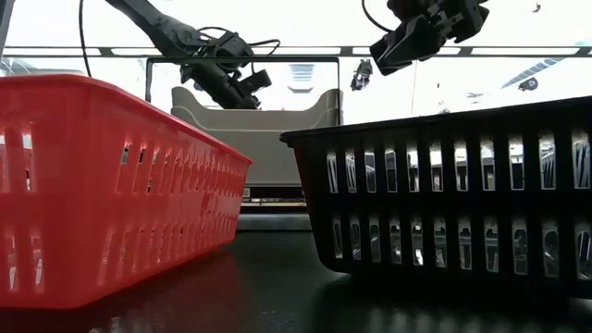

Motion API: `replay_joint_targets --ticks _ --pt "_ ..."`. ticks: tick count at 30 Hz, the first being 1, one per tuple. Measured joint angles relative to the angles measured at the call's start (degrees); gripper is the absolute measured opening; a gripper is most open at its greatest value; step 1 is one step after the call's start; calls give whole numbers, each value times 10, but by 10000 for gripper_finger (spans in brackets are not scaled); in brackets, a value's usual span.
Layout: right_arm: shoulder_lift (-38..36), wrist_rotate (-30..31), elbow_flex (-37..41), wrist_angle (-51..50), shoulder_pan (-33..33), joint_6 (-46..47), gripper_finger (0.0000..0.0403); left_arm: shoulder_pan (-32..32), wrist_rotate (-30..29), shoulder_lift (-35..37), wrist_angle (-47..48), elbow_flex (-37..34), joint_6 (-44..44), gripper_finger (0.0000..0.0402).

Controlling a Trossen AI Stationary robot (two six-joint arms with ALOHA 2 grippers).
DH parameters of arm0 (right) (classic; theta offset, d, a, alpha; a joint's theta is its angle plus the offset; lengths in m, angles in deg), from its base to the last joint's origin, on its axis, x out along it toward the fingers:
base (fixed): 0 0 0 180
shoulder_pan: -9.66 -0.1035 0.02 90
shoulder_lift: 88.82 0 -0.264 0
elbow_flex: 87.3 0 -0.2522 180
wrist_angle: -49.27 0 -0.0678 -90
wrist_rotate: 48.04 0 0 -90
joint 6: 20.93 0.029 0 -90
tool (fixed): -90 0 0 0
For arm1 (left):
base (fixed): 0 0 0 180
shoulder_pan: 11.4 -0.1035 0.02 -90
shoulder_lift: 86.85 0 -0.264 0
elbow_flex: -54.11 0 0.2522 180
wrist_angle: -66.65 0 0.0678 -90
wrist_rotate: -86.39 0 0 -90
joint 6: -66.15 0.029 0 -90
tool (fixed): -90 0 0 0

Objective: Stack baskets on shelf by color
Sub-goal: Stack the top red bin on top of the red bin on the shelf

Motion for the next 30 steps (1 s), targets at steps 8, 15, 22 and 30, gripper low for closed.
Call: replay_joint_targets --ticks 8,15,22,30 --pt "0 0 7 2 0 6 58 0 0 0 -1 0 9 6" --pt "0 0 7 3 0 13 57 0 0 0 -1 -1 12 6" --pt "0 0 7 3 0 18 58 0 0 0 -1 -1 13 6" --pt "0 0 7 3 0 20 58 0 0 0 -1 -2 14 6"
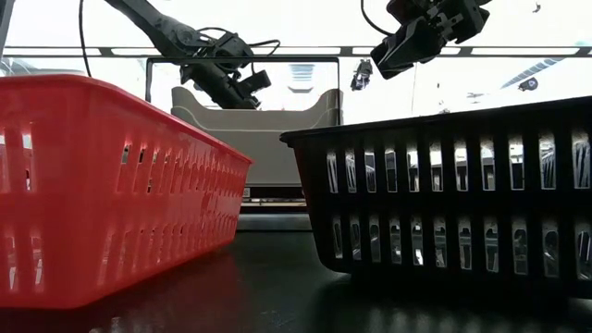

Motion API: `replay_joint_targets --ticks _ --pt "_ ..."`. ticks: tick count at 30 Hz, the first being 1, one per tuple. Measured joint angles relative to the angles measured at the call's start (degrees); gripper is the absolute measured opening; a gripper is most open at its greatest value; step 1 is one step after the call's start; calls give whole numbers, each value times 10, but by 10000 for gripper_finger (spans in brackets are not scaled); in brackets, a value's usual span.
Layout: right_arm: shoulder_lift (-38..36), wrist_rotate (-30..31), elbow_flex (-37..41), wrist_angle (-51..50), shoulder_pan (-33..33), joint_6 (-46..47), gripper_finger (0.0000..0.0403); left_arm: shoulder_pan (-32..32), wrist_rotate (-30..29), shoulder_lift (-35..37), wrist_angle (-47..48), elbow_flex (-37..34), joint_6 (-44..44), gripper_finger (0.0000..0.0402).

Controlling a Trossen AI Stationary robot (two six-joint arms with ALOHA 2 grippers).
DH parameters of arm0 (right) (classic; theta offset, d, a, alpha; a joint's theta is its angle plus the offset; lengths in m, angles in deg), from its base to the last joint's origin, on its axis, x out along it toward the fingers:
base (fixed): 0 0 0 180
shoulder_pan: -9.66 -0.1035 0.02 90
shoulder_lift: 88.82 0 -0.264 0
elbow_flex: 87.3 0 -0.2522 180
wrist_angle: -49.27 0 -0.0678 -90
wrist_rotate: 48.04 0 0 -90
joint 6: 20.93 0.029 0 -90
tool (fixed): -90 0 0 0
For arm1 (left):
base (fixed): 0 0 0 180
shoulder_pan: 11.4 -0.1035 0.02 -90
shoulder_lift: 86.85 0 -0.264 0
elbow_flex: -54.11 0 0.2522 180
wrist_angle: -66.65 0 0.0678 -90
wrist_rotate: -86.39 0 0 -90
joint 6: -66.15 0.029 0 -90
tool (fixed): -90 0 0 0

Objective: Stack baskets on shelf by color
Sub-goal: Stack the top red bin on top of the red bin on the shelf

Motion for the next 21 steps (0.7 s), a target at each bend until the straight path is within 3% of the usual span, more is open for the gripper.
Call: replay_joint_targets --ticks 11,21 --pt "0 0 3 1 0 5 57 0 0 0 -61 -36 0 6" --pt "0 0 3 3 0 14 57 0 0 0 -60 -42 15 6"
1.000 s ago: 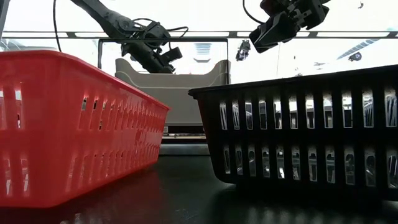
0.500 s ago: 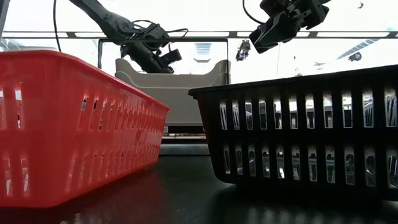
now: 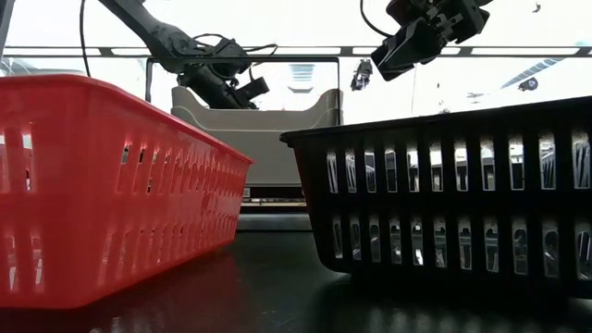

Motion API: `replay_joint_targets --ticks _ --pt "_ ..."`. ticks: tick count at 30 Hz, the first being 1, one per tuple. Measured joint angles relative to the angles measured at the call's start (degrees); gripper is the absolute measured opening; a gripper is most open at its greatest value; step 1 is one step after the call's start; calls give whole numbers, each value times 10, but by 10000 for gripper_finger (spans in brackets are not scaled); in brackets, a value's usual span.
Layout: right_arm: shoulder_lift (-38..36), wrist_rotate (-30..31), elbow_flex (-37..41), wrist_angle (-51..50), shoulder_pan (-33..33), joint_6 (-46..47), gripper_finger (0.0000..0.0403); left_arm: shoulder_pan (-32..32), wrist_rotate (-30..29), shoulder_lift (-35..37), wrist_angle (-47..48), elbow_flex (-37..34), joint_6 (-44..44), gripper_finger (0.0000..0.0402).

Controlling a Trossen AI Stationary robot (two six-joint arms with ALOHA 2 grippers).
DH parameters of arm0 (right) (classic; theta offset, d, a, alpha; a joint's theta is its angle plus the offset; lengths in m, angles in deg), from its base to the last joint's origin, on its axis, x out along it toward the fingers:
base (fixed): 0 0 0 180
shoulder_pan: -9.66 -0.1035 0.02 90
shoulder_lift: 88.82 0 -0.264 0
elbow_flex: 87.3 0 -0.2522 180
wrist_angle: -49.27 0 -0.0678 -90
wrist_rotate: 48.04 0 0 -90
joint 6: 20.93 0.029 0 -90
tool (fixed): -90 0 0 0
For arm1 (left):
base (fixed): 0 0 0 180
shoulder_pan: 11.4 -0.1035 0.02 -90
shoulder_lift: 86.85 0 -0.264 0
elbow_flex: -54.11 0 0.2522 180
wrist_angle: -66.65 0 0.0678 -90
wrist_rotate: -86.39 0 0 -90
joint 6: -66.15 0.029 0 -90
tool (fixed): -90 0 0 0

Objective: Stack baskets on shelf by color
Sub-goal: Stack the top red bin on top of the red bin on the shelf

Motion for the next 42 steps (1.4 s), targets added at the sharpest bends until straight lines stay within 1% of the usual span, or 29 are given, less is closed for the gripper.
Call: replay_joint_targets --ticks 27,30,37,42 --pt "0 0 0 0 0 11 57 0 0 0 0 0 1 9" --pt "0 0 0 0 0 11 57 0 0 0 0 0 1 25" --pt "0 0 0 -1 0 20 57 0 0 0 0 0 -1 78" --pt "0 0 0 -2 0 32 57 3 0 21 11 0 -3 95"
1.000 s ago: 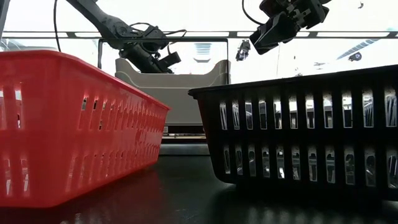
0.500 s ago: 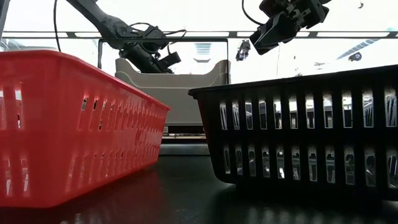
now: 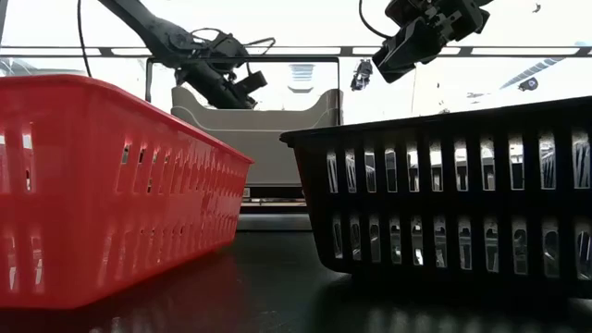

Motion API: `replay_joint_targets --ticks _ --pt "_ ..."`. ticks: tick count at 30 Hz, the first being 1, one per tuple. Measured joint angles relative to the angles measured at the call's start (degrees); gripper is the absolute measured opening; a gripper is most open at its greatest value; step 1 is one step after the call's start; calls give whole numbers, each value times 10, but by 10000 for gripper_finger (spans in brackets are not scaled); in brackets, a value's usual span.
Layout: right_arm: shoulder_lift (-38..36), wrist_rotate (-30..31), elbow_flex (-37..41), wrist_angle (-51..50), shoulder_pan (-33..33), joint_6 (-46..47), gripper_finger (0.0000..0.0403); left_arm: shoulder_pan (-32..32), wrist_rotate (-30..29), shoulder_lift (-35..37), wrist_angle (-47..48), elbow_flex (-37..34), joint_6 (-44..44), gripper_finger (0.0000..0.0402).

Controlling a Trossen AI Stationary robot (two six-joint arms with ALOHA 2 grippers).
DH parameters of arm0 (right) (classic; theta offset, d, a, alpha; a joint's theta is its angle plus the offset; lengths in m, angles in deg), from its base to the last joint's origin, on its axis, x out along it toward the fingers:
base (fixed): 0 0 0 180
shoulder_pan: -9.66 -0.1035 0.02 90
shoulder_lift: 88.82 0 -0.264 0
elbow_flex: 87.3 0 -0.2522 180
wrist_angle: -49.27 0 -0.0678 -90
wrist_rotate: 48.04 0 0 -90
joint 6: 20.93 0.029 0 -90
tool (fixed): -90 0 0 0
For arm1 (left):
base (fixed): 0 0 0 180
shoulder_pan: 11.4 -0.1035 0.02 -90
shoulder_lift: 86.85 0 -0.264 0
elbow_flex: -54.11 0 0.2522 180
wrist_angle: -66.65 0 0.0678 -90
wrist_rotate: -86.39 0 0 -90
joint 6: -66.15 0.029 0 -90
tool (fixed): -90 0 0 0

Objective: Stack baskets on shelf by color
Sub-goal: Stack the top red bin on top of the red bin on the shelf, then stack the left black bin on top of the black bin on the shelf

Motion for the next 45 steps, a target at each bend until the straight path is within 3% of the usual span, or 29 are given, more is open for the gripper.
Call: replay_joint_targets --ticks 7,13,17,25,33,37,43,45 --pt "0 -2 1 -10 0 0 57 10 0 62 54 0 -9 96" --pt "0 -10 15 -8 -13 4 57 48 2 131 71 -25 -95 96" --pt "0 -9 23 9 -34 25 57 100 4 177 19 -81 -118 96" --pt "0 2 45 66 -117 71 57 187 2 270 -174 -194 -138 96" --pt "0 198 55 101 -261 171 57 214 0 327 -343 -265 -139 96" --pt "0 232 55 101 -342 216 56 220 0 339 -383 -285 -163 95" --pt "5 336 55 108 -448 267 56 227 0 342 -384 -301 -182 95" --pt "8 340 55 113 -471 284 56 231 0 342 -385 -301 -183 95"
